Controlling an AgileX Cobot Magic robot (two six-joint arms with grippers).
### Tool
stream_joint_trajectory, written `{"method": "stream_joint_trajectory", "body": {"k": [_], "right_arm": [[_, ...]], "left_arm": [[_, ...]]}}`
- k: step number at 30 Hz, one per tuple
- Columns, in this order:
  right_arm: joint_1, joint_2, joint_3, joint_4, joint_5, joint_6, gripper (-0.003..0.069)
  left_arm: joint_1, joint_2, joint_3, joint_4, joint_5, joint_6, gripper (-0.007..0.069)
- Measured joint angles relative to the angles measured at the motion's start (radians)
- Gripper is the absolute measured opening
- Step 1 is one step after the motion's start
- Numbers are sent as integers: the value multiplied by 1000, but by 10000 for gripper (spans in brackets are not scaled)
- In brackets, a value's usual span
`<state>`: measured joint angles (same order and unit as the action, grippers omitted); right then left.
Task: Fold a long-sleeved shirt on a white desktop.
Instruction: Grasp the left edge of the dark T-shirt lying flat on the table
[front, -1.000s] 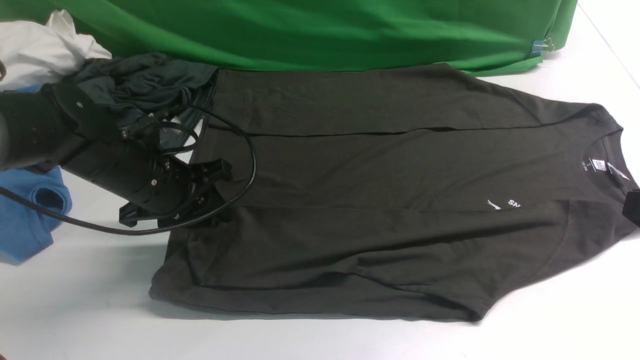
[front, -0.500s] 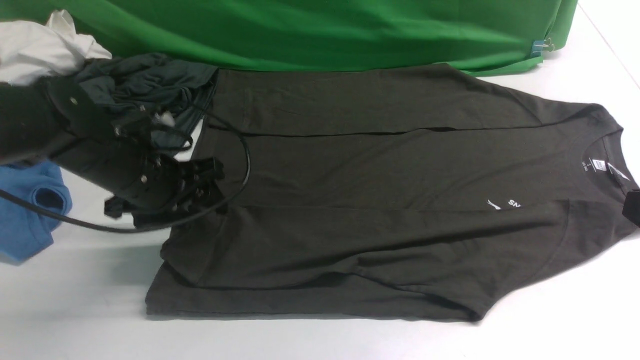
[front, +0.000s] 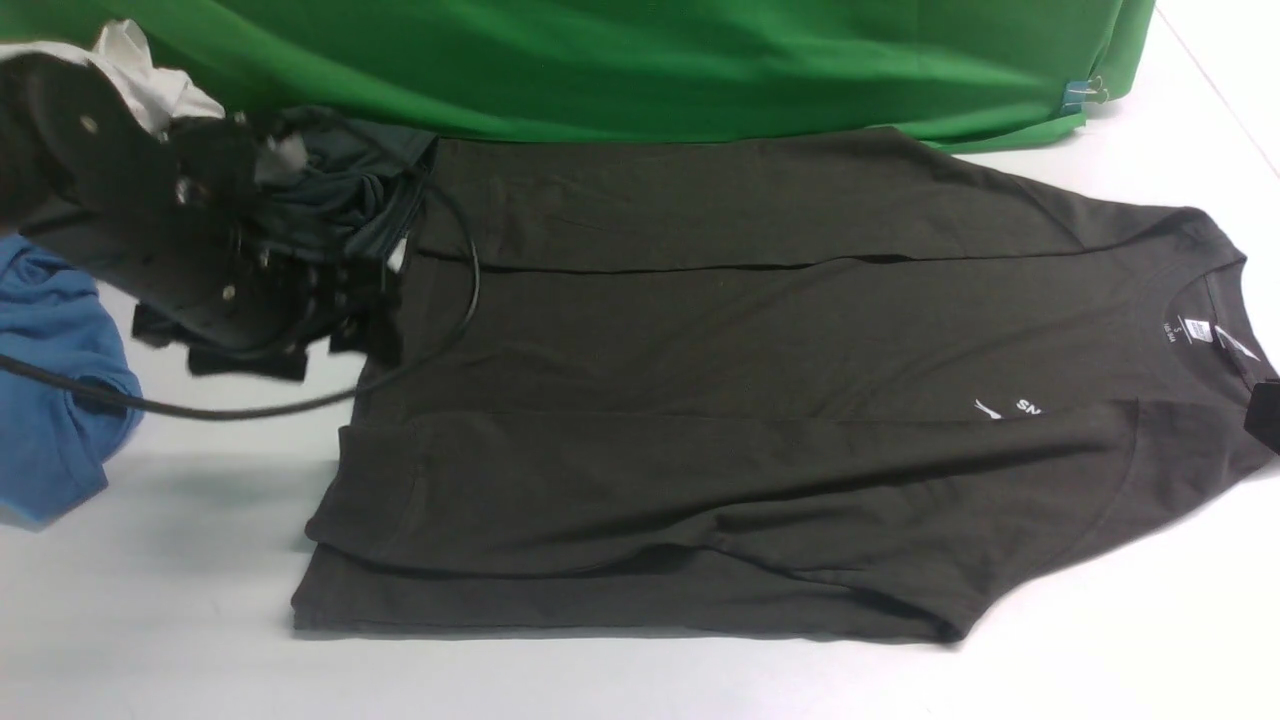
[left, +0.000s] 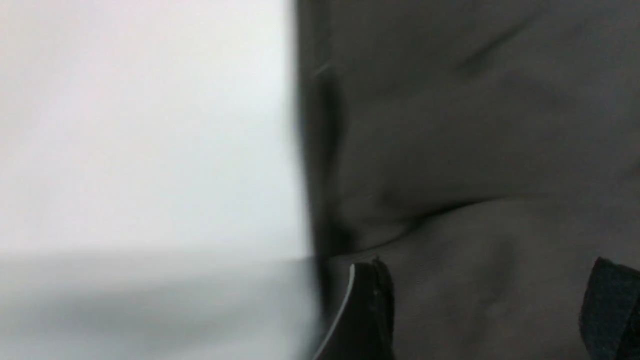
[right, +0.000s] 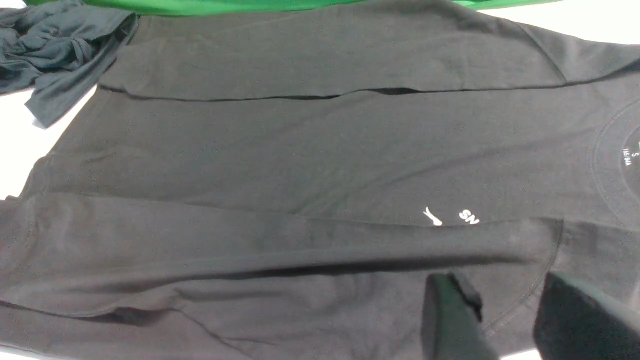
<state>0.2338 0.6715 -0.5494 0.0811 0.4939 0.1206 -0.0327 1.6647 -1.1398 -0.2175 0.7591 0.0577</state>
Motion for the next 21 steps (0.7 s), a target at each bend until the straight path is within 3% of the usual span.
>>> {"method": "stream_joint_trajectory", "body": {"k": [8, 13, 21], "right_arm": [[0, 0, 0, 0, -1, 0, 241], [0, 0, 0, 0, -1, 0, 241], [0, 0, 0, 0, 4, 0, 241]], "left_arm": [[0, 127, 0, 10, -25, 21, 540], [0, 171, 0, 10, -27, 26, 477], [0, 167, 0, 2, -30, 34, 127]]}}
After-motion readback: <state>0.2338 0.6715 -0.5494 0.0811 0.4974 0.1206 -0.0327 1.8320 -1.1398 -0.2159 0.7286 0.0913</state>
